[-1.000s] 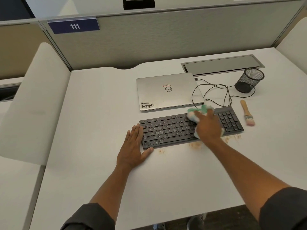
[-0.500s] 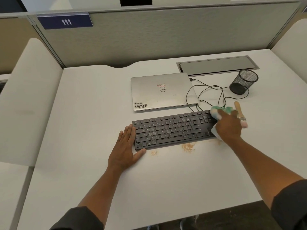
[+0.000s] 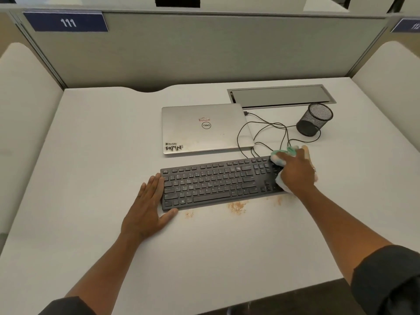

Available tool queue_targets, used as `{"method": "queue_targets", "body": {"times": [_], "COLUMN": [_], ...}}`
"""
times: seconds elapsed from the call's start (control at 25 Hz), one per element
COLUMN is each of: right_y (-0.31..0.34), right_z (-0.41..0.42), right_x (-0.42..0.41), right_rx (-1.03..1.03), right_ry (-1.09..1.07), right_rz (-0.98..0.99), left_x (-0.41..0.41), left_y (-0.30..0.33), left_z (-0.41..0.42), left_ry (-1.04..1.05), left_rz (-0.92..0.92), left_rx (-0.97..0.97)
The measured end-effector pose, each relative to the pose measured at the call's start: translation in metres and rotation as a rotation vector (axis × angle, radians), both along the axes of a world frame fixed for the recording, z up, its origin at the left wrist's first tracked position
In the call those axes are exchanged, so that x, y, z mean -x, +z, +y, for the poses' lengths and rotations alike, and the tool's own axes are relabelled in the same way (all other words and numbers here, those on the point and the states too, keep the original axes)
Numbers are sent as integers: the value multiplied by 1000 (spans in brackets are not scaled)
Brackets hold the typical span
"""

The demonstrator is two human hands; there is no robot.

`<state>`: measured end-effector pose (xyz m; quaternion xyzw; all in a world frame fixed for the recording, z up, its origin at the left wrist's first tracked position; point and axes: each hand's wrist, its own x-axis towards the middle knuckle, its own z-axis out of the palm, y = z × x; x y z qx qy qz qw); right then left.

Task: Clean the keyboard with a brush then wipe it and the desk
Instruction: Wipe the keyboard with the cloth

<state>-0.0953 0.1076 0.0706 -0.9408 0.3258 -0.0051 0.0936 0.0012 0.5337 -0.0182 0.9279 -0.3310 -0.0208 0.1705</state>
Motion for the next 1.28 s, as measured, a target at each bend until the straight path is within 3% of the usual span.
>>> {"method": "queue_targets", "body": {"times": [0.12,0.32,0.48,0.64,0.84,0.96,1.08,1.28], "right_y": [-5,3,14,12,15,21,23,31], "right_z": [23,40,86,95,115,123,155,172], "right_x": [-13,-31,-63,-86,-99,-99,-99,-113], "right_rx": [43,54,-67,-121,-299,-255,-305,-263], "right_ry": [156,107,369,334,448,388,565,532], "right_rz": [-3,39,54,100,167,166,224,167], "left_x": [1,2,3,3,3,3,3,3], "left_y": [1,3,5,6,7,8,8,8], "left_z": [-1,-1,-2,-2,-2,-1,-2,-2], "left_ry": [-3,2,1,1,9,13,13,17], "left_rz": [11,6,10,14,15,25,22,27], "left_rx": [3,-3,-5,-10,2,6,9,3]}}
